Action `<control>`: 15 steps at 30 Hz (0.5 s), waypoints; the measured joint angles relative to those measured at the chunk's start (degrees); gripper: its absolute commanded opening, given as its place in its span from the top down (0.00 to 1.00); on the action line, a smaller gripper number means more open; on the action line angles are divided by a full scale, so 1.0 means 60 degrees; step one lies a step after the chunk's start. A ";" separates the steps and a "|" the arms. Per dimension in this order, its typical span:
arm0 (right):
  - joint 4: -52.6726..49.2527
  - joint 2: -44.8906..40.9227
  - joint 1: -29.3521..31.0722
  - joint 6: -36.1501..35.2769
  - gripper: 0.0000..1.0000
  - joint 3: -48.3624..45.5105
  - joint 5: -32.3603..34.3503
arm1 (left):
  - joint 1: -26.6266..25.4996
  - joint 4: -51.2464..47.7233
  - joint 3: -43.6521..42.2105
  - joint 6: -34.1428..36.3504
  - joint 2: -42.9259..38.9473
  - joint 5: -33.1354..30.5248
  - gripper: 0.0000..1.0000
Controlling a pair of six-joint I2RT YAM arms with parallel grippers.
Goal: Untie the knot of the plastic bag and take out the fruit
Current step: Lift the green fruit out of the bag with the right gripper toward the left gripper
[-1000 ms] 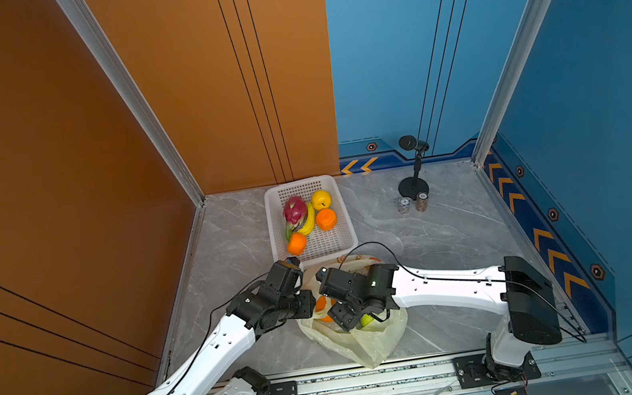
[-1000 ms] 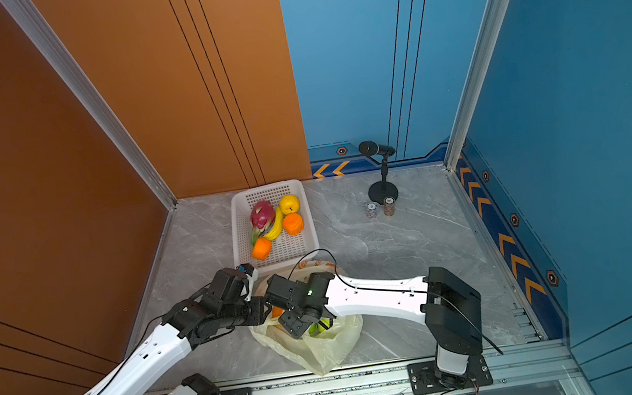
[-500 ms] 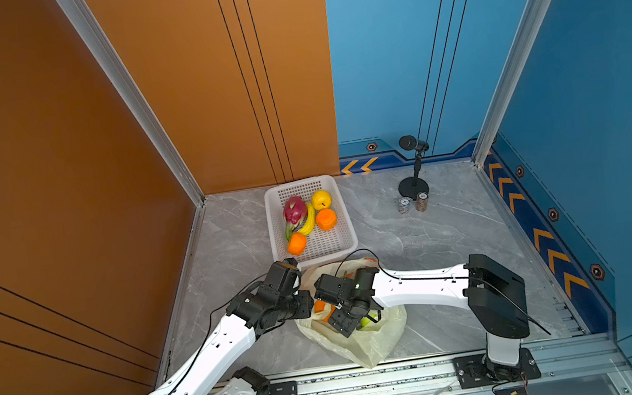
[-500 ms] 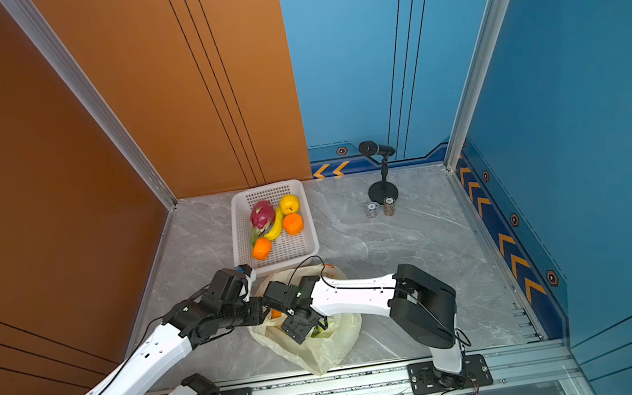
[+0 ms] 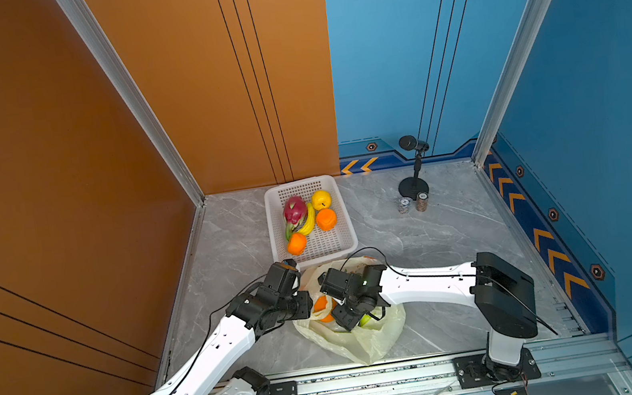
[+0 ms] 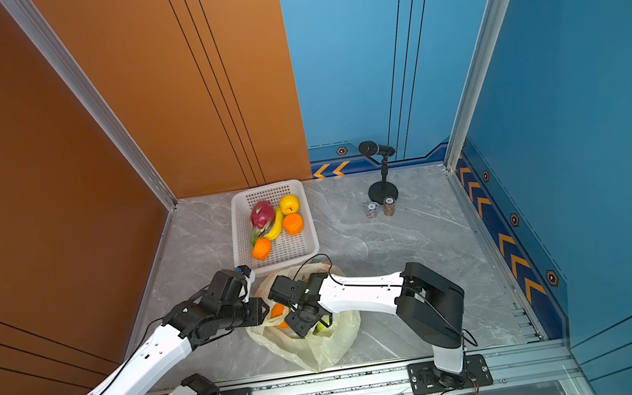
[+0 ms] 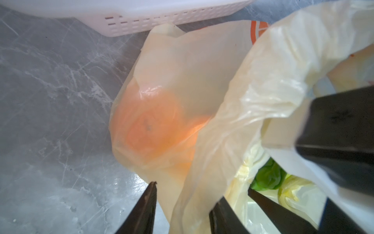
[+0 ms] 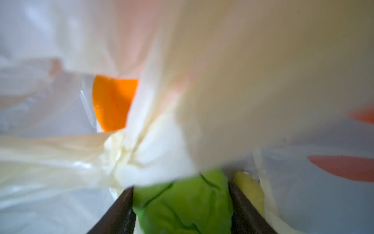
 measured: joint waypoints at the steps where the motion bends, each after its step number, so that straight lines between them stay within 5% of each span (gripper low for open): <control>1: 0.0055 -0.0109 -0.0007 0.0066 0.52 -0.0029 -0.0033 | 0.0000 0.0000 0.0000 0.0000 -0.0004 0.0000 0.57; 15: 0.1421 -0.1840 -0.0525 0.0907 0.52 -0.1042 -0.1260 | 0.0000 0.0000 0.0000 0.0004 -0.0058 0.0000 0.55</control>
